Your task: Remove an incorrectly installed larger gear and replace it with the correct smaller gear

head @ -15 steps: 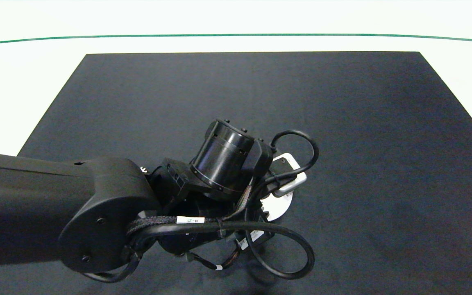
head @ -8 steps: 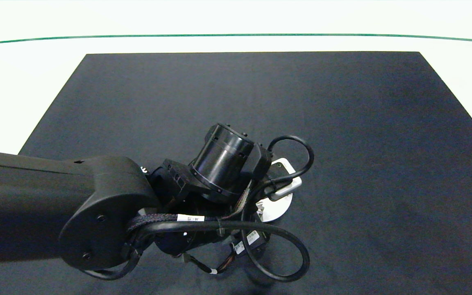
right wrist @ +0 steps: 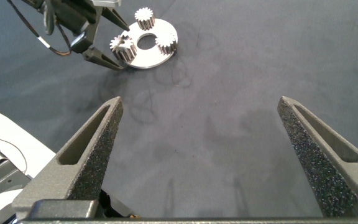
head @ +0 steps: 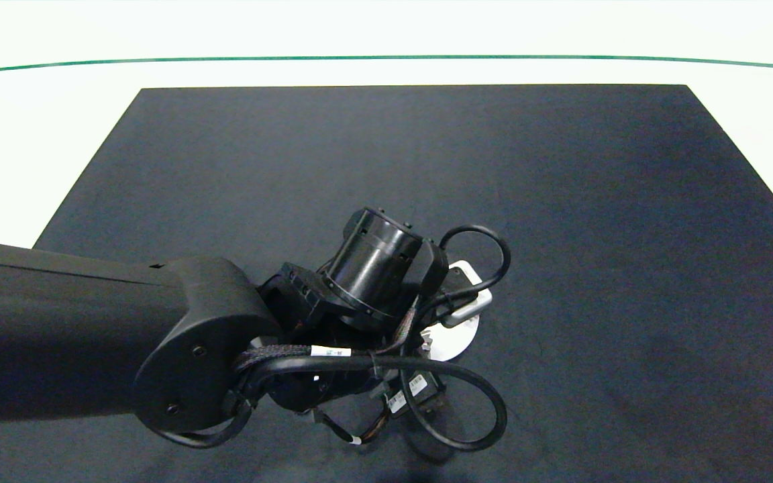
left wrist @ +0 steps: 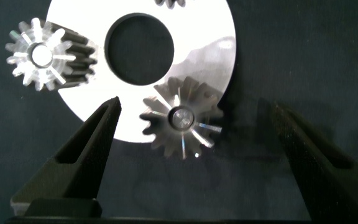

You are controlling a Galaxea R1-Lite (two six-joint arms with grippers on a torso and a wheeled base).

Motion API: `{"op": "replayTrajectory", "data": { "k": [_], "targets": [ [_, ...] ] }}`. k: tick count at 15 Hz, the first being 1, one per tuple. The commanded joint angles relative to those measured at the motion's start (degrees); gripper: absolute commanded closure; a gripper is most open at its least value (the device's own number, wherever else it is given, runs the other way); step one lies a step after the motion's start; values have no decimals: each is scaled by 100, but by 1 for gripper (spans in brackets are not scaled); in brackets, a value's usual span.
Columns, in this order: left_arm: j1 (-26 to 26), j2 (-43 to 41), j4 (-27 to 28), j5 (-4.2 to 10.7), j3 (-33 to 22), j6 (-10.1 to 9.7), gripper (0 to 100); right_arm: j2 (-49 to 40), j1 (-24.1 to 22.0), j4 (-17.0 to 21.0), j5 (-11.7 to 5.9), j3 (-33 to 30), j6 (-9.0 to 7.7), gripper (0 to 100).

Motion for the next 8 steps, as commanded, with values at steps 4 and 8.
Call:
{"op": "replayTrajectory", "data": {
  "k": [4,8],
  "targets": [
    [-3,244,23,2,-195,0,0,-28,1,4,13,18,-8,0],
    [6,253,155,2,-204,0,0,-72,1,12,13,36,-8,0]
  ]
}}
